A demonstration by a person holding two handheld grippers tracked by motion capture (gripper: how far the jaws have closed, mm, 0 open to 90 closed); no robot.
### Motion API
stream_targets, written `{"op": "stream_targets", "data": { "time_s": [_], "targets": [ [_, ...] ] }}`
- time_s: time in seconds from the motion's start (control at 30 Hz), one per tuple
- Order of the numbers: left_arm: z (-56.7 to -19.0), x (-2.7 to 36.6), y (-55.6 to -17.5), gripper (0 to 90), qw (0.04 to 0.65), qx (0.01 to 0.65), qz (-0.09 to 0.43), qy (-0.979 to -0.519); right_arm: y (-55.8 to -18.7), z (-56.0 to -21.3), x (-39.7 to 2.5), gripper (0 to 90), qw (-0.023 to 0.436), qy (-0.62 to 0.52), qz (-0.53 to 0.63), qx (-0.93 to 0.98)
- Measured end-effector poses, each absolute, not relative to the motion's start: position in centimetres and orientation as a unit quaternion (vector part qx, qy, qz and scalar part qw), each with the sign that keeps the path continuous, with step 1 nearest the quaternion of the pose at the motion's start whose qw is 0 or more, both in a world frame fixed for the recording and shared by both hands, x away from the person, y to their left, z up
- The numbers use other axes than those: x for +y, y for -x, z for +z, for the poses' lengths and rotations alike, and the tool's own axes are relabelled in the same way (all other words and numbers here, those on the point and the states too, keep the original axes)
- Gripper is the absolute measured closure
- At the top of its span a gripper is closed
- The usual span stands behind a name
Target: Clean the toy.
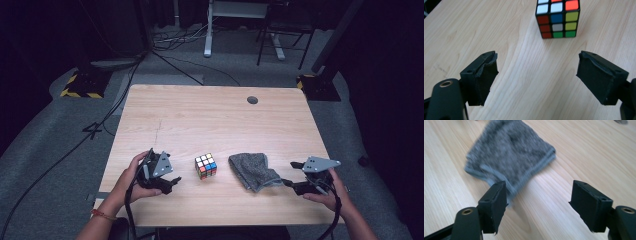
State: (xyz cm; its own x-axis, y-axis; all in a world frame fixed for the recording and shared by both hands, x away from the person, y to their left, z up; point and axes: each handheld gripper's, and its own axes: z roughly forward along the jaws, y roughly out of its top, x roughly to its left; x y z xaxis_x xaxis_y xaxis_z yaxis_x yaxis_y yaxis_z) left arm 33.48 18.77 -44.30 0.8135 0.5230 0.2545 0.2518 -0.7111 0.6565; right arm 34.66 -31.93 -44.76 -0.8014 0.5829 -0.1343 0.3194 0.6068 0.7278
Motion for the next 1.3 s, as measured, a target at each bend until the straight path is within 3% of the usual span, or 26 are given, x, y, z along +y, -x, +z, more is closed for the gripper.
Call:
{"op": "stream_targets", "data": {
  "time_s": [0.67,0.83,1.3],
  "targets": [
    [-49.8,22.4,-34.3,18.2,0.324,0.309,0.102,-0.888,-34.6,-50.3,-37.5,25.9,0.171,-0.376,0.372,0.831],
    [-50.4,22.6,-34.2,13.8,0.351,0.304,0.113,-0.878,-34.6,-50.3,-37.4,24.9,0.171,-0.378,0.371,0.831],
    [-50.4,22.6,-34.2,13.8,0.351,0.309,0.115,-0.876,-34.6,-50.3,-37.4,24.7,0.170,-0.377,0.372,0.831]
  ]
}}
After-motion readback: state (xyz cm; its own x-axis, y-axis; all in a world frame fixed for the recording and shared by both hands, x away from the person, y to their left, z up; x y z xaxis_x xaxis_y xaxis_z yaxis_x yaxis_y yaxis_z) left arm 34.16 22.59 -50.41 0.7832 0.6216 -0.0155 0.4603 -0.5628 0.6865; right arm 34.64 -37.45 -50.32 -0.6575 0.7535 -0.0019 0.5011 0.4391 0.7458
